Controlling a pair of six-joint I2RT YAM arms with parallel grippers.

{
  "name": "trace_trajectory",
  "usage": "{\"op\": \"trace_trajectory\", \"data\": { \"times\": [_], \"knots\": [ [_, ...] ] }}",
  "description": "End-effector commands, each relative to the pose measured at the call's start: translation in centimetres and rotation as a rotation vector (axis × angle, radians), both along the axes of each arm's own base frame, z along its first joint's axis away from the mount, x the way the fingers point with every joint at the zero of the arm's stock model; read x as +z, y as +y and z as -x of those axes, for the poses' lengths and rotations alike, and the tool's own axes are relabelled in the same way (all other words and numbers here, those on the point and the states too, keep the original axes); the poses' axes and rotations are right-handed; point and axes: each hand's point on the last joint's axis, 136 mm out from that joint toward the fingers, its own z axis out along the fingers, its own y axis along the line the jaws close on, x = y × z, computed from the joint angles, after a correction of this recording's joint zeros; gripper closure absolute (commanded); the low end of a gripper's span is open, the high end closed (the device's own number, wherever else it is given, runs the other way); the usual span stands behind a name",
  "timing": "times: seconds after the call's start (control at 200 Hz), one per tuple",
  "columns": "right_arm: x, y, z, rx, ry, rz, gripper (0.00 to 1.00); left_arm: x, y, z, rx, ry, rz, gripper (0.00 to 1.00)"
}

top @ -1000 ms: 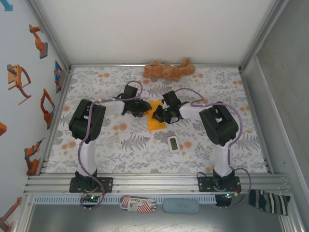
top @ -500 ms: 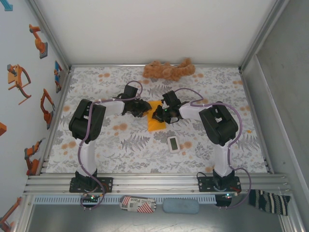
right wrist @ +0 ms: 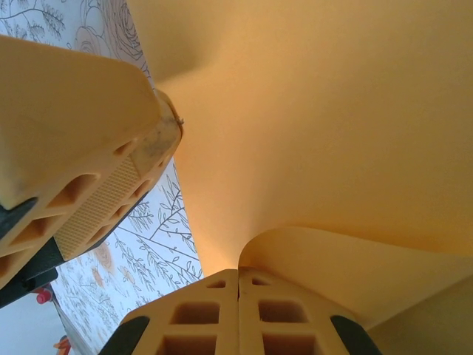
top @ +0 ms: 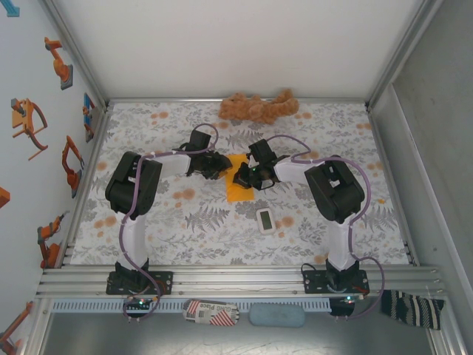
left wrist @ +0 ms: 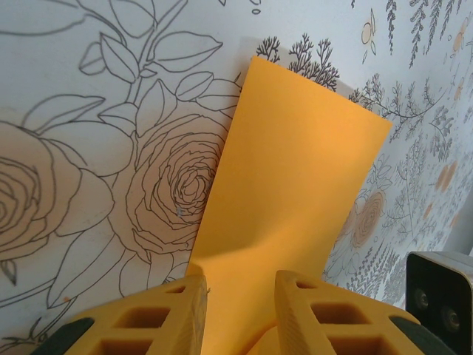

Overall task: Fold a paper plane with a square sheet of paper (pick it up from the middle)
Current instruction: Fold the triangle a second time at the center of the table.

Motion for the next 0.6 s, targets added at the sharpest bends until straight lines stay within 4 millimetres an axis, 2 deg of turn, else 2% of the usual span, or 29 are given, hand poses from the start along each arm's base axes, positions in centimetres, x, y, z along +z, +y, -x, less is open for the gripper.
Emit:
{"op": "trace_trajectory", "data": {
  "times": [0.0,0.596],
  "knots": [
    [1.14,0.89,-0.16,0.026,-0.026,-0.021,1.0,-4.37,2.52,2.69,0.011,0.128,-0.127,0.68],
    [1.24,1.03,-0.9,-0.011,-0.045,-0.026,1.0,-4.53,2.62,2.87,0.011,0.133,-0.131,0.68]
  ]
}}
